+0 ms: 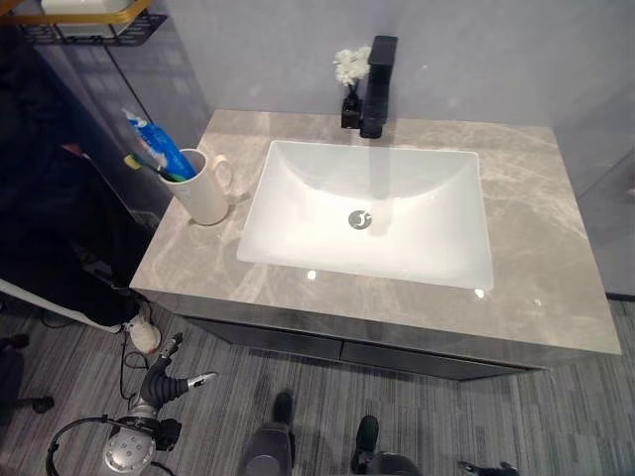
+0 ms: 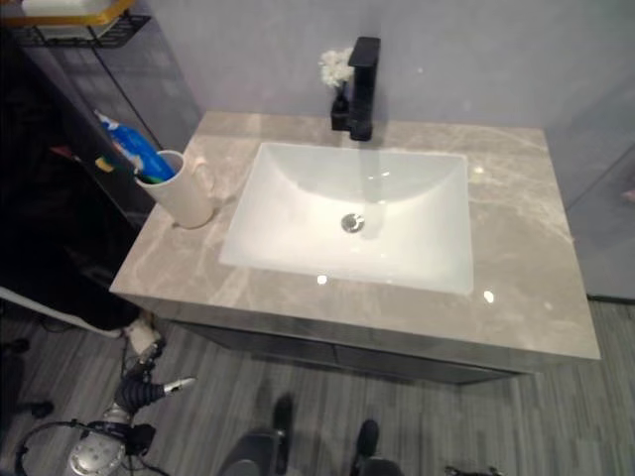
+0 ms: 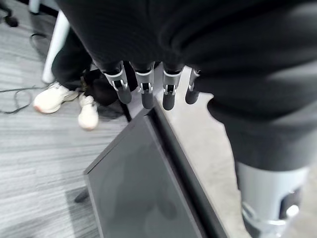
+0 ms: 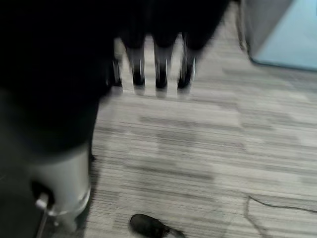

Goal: Put brush and paste in cup on sink, flatten towel.

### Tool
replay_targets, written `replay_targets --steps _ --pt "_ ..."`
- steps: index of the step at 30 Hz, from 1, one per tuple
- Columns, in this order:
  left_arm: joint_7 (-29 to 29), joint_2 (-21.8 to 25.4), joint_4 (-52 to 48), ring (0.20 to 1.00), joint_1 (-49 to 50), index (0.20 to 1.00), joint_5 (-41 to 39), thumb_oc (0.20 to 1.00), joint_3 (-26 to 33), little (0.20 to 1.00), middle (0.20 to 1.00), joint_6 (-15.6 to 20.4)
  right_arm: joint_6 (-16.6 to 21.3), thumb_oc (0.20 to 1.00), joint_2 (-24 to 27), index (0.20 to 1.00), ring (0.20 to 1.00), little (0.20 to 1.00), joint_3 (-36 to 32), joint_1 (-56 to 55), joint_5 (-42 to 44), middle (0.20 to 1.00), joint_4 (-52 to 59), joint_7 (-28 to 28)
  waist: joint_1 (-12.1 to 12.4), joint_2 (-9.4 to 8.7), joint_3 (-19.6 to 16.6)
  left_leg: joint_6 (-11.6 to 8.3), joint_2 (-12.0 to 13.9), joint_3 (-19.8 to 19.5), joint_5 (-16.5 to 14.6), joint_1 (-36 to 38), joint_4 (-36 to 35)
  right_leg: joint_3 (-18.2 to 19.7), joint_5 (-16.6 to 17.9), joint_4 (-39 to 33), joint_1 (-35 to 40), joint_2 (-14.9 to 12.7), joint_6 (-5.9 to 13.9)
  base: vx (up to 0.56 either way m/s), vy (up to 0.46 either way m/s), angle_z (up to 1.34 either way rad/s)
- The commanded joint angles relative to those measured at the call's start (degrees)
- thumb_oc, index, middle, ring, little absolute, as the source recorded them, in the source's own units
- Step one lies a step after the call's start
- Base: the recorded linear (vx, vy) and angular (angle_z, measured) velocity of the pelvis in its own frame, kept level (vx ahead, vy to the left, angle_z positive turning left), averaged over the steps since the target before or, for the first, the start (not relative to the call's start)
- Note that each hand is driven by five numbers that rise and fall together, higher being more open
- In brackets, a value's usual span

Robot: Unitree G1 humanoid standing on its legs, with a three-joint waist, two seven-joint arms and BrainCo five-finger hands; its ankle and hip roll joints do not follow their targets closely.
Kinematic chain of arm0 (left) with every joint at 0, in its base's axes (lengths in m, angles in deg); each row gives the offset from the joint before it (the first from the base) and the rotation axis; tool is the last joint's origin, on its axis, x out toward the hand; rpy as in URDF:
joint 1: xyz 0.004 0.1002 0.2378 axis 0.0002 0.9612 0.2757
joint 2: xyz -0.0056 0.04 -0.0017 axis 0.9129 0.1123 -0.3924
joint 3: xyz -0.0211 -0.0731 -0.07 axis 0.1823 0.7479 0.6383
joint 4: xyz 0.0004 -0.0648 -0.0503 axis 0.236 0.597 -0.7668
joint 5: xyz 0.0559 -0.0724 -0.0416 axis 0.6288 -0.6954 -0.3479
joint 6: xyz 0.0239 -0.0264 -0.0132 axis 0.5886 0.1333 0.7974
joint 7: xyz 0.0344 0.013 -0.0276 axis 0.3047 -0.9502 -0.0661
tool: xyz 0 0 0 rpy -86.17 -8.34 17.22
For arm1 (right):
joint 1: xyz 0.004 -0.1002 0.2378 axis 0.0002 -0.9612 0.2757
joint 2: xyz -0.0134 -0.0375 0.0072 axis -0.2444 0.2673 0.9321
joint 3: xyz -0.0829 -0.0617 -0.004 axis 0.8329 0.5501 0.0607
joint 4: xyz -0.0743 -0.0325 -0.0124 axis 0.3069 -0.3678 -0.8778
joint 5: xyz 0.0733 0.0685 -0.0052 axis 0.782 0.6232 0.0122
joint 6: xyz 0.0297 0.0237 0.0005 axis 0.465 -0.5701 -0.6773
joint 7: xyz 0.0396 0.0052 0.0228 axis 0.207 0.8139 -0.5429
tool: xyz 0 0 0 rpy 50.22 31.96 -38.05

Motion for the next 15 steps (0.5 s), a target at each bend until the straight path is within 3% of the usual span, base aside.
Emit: replay_targets --steps 1,8,15 --pt "-0.6 1.8 -4.0 1.0 1.1 1.0 -1.1 1.0 3.2 1.0 1.0 2.3 -0.7 1.0 0.9 1.0 1.0 1.0 0.7 -1.7 -0.5 1.0 -2.0 0.0 -0.5 -0.77 -2.6 2.01 -4.1 0.6 1.4 1.1 -1.2 0.0 -5.1 4.7 0.1 -0.3 3.9 0.07 0.124 0.0" --pt "0.3 4.4 -7.8 1.0 3.8 1.0 -2.9 1.0 7.5 1.0 1.0 2.8 -1.4 1.0 -0.1 1.0 1.0 1.0 2.2 -0.7 -2.9 1.0 -2.4 -1.3 1.7 -0.38 -4.6 3.85 -6.8 1.1 0.0 4.2 -4.6 1.5 -2.3 1.6 1.4 -2.7 6.06 0.07 0.144 -0.03" --pt "0.8 8.6 -14.6 1.0 6.4 1.0 -7.3 1.0 13.7 1.0 1.0 4.1 -1.8 1.0 -0.6 1.0 1.0 1.0 4.6 0.1 -4.5 1.0 -1.6 -2.6 3.5 -1.09 -5.1 4.45 -7.4 1.8 0.0 4.2 -5.8 2.0 -0.9 0.4 0.5 -3.5 7.04 0.0 0.044 -0.07"
